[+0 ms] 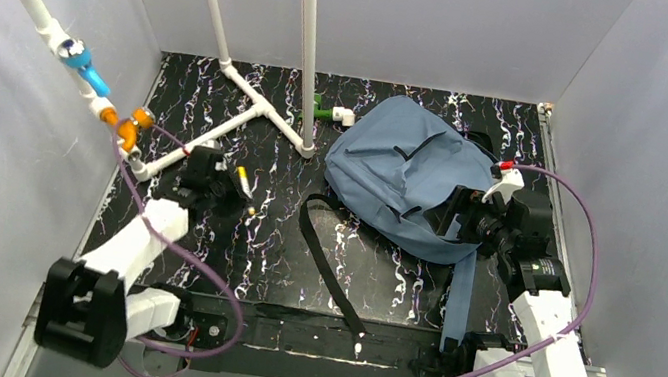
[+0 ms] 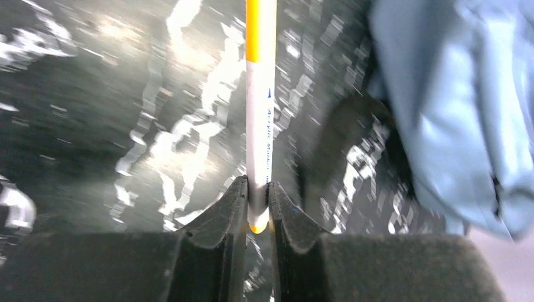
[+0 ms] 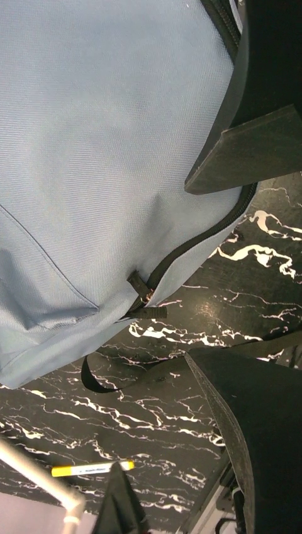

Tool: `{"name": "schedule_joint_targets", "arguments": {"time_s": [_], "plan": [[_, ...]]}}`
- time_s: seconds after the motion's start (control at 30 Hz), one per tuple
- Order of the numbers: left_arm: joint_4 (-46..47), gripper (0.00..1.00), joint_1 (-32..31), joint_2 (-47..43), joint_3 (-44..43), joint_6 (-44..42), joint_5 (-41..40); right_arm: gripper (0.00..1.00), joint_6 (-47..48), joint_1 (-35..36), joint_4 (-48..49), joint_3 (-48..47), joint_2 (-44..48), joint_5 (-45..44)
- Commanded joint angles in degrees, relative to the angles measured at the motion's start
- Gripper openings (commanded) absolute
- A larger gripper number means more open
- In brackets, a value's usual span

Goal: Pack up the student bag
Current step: Pick up the stationery from the center of the board, then place the stationery in the student bag.

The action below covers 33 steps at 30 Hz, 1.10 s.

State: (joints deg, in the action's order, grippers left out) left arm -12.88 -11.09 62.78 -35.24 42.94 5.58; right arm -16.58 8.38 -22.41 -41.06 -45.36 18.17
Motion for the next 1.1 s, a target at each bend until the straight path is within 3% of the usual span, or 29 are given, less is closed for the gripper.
{"name": "schedule_joint_targets", "arguments": {"time_s": [0.0, 0.1, 0.23, 0.5, 0.63, 0.73, 0.93, 1.07], "plan": [[3.7, 0.00, -10.9, -11.2, 4.5, 3.3, 4.7, 0.98, -3.6, 0.2, 0.4, -1.8, 0.3, 2.1], [2.4, 0.00, -16.9, -17.3, 6.6, 4.4, 3.3, 0.98, -7.5, 0.3, 4.7, 0.3, 1.7, 4.7], [-0.3, 0.00, -17.9, -22.4, 8.2, 5.8, 2.5, 0.98, -7.1, 0.2, 3.0, -2.3, 0.6, 4.7], [-3.0, 0.00, -17.9, -16.1, 0.6, -11.9, 2.3, 0.98, -7.4, 0.2, 2.3, -3.8, -1.0, 6.7], [-3.4, 0.00, -17.9, -20.1, 3.2, -6.6, -7.3, 0.98, -6.0, 0.3, 0.6, -4.1, -1.3, 6.6], [-1.4, 0.00, -17.9, -21.9, 4.7, -6.0, -8.6, 0.98, -5.3, 0.3, 0.1, -4.3, -1.4, 5.6], [-10.1, 0.00, -17.7, -15.6, -3.7, -13.0, -15.4, 0.98, -4.9, 0.3, 0.2, -4.9, -2.3, 6.2], [-10.2, 0.00, -17.6, -11.4, -9.8, -21.4, -11.2, 0.98, -4.7, 0.3, -0.2, -4.7, -1.7, 5.7]]}}
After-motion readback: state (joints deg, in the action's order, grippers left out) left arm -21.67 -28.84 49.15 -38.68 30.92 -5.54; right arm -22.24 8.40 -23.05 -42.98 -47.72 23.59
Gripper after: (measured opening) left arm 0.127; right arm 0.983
